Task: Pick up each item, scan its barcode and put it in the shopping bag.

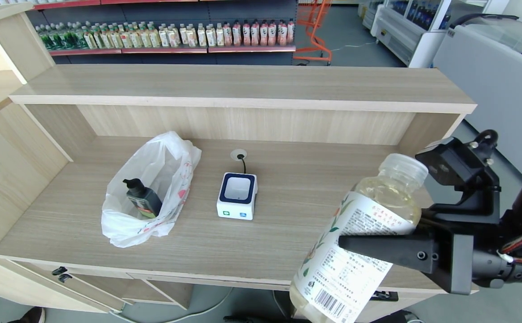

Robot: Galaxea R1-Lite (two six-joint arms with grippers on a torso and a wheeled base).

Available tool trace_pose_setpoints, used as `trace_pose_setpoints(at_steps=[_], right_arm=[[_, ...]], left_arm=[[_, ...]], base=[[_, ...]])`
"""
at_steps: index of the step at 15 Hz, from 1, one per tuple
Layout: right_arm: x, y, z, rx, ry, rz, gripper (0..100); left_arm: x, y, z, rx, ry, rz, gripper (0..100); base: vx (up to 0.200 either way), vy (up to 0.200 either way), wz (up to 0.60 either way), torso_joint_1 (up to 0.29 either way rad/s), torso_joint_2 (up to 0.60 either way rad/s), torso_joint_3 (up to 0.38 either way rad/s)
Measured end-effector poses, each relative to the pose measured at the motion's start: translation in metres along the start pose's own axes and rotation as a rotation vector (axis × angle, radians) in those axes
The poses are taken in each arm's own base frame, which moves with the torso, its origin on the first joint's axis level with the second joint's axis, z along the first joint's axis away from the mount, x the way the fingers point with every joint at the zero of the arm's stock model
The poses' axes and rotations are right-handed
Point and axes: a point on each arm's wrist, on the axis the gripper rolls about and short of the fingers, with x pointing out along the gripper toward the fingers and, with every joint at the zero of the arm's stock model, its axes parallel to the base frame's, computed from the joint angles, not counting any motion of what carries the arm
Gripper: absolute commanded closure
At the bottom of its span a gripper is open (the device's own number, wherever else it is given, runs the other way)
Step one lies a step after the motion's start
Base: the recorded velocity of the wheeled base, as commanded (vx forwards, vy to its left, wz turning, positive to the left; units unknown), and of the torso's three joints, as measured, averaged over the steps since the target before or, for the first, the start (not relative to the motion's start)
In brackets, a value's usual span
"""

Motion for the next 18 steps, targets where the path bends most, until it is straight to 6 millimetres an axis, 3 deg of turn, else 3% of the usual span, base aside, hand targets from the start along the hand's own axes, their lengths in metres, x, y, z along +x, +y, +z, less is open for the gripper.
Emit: trace_pose_setpoints(at_steps=[3,5,11,15,18], right_arm=[[-0.002,-0.002,0.001,-0.015,-0.008,-0.013,100],[-0.009,-0.009,0.002,-0.121,-0.016,-0.052,100],[-0.065,-0.045,0.003,-0.850,0.080,-0.398,100],[-0.094,-0.050,0.020,-1.148,0.141,-0.832,100],[-0.102,-0.052,0.020,-1.312,0.232,-0.918,100]], left_arm=[[0.000,0.000,0.000,0.000,0.000,0.000,0],[0.000,0.000,0.000,0.000,0.000,0.000,0],[0.000,0.000,0.000,0.000,0.000,0.000,0],[0.000,0.000,0.000,0.000,0.000,0.000,0],[0.000,0.000,0.000,0.000,0.000,0.000,0]], base=[[0.000,0.000,0.00,0.000,0.00,0.000],[0.000,0.000,0.00,0.000,0.00,0.000],[0.000,0.000,0.00,0.000,0.00,0.000],[0.000,0.000,0.00,0.000,0.00,0.000],[0.000,0.000,0.00,0.000,0.00,0.000]])
